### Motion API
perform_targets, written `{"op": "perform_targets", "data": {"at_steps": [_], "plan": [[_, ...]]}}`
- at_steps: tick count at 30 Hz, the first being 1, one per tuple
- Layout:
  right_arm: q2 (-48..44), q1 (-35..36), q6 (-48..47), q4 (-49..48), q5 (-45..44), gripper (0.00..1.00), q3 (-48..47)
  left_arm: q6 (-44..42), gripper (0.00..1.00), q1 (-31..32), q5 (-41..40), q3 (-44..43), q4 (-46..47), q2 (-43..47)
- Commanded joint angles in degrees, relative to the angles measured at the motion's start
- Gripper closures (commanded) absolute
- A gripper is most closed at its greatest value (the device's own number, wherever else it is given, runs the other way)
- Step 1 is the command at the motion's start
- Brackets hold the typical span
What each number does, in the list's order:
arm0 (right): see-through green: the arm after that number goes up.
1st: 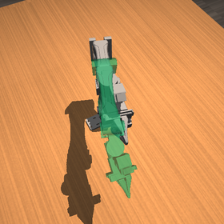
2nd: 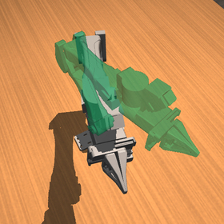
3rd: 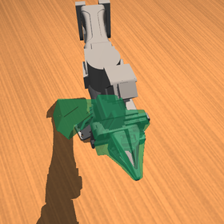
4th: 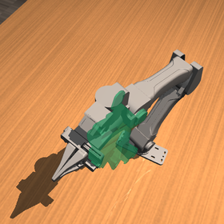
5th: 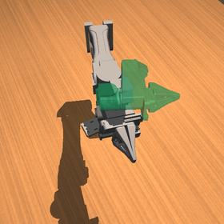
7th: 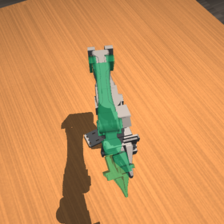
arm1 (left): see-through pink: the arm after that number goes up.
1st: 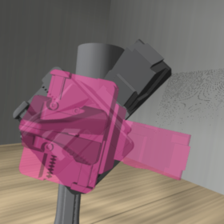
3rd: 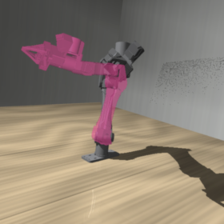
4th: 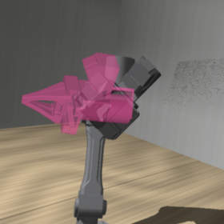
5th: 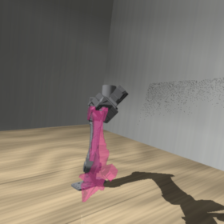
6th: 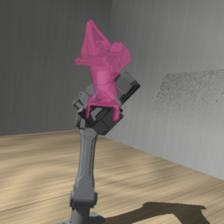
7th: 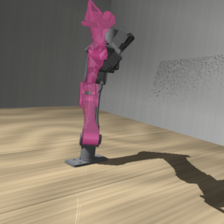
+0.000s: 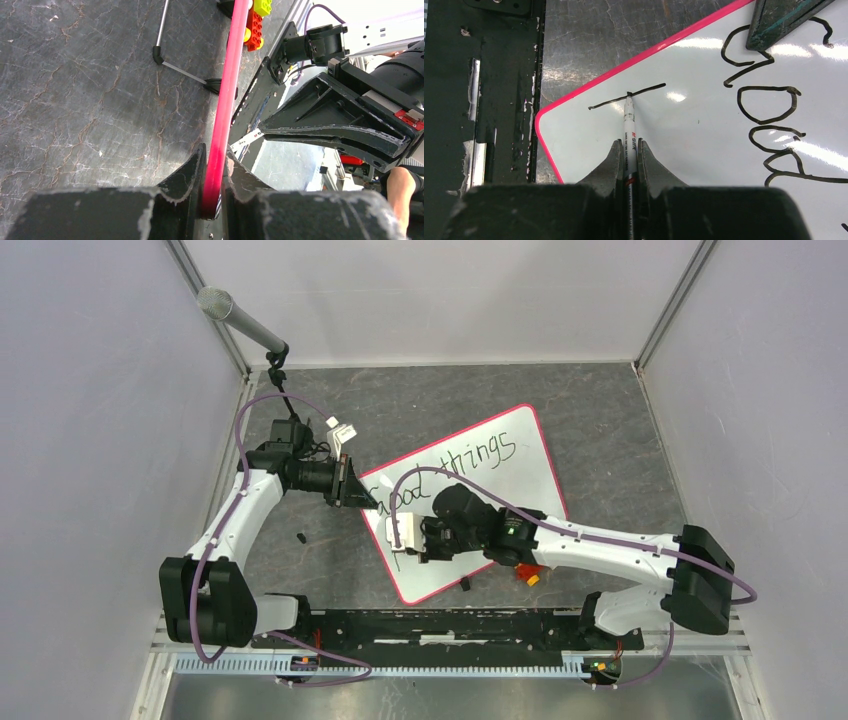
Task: Write a sentence on the whiteboard
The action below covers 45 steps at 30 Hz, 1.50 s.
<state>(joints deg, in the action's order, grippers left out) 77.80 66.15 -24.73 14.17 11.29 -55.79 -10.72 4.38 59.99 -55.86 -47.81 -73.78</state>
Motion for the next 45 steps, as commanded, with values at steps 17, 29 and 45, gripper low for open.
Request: {"op": "perform_targets", "data": {"at_steps": [17, 29, 45], "plan": [[-2.5, -2.5, -0.2, 0.2, 1.4, 1.00, 4.4, -0.9, 0.98, 0.2, -4.5, -1.0, 2.5, 0.7], [-5.4, -1.5, -0.8, 1.4, 4.9, 1.00, 4.8, -0.9, 0.98, 0.3, -4.8, -1.1, 2.5, 0.4], [-6.0, -2.6, 1.5, 0.2, -4.5, 1.00, 2.7, -0.9, 0.97, 0.2, -4.7, -1.0, 2.5, 0.9]]}}
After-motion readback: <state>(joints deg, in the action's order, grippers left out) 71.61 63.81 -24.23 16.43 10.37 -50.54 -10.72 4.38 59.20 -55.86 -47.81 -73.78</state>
